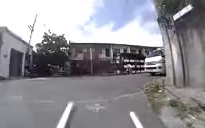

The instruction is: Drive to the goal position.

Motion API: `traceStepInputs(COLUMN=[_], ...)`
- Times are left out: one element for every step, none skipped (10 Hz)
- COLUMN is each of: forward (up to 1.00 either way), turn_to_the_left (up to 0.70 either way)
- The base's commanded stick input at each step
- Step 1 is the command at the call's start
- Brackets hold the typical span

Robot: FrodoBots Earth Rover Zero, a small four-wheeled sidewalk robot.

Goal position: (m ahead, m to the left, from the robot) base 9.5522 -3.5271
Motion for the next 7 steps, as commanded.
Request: traceStepInputs(forward=[1.0, 1.0, 1.0, 1.0, 1.0, 1.0, 1.0], turn_to_the_left=[0.0, 0.0, 0.0, 0.0, 0.0, 0.0, 0.0])
